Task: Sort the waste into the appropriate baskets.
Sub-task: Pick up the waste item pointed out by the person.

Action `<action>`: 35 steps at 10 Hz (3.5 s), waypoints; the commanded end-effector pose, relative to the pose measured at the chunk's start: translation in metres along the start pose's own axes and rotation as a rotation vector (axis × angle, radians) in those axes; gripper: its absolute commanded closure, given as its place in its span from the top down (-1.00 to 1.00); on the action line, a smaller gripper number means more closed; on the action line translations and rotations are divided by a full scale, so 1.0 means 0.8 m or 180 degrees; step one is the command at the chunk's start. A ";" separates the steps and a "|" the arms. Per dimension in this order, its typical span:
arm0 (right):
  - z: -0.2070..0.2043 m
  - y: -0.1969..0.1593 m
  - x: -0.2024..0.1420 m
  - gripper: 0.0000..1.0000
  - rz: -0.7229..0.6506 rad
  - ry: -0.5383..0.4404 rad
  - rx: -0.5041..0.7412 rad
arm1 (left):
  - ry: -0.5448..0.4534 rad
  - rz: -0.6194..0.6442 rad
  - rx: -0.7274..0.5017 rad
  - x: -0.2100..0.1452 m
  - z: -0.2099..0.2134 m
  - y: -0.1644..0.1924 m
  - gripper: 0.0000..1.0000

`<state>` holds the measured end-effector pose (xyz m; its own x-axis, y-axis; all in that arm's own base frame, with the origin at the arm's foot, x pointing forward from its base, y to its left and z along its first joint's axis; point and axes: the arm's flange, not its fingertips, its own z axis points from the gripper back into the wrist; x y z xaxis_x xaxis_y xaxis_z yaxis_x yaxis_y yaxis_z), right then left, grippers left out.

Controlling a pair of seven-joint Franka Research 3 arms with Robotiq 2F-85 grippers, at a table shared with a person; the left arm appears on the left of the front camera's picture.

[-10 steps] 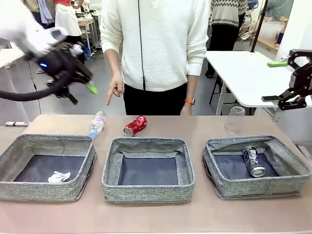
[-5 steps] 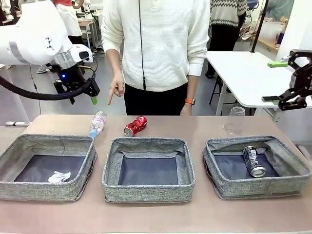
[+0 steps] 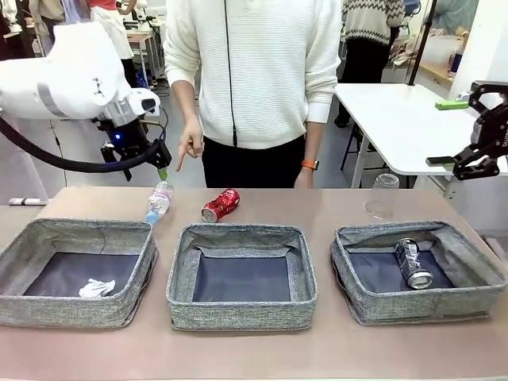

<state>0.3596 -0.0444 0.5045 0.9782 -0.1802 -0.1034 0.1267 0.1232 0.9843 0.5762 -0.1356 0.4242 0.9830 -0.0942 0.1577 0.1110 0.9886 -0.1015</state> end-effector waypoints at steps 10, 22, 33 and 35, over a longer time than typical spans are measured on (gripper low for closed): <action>0.001 0.000 -0.003 1.00 0.0030 0.0000 -0.0024 | 0.0137 0.0498 0.0262 0.082 -0.139 0.028 1.00; 0.001 0.000 -0.003 1.00 0.0030 0.0000 -0.0024 | 0.0431 0.0516 0.0138 0.072 -0.132 0.033 -0.29; 0.001 0.000 -0.003 1.00 0.0030 0.0000 -0.0024 | 0.0234 -0.0149 0.0473 -0.160 0.111 0.019 -0.29; 0.001 0.000 -0.003 1.00 0.0030 0.0000 -0.0024 | 0.0378 0.0211 0.0376 -0.117 0.129 0.011 -0.29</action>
<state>0.3593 -0.0448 0.5053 0.9782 -0.1813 -0.1014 0.1249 0.1234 0.9845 0.4357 -0.1014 0.5039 0.9954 -0.0833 0.0465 0.0821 0.9963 0.0271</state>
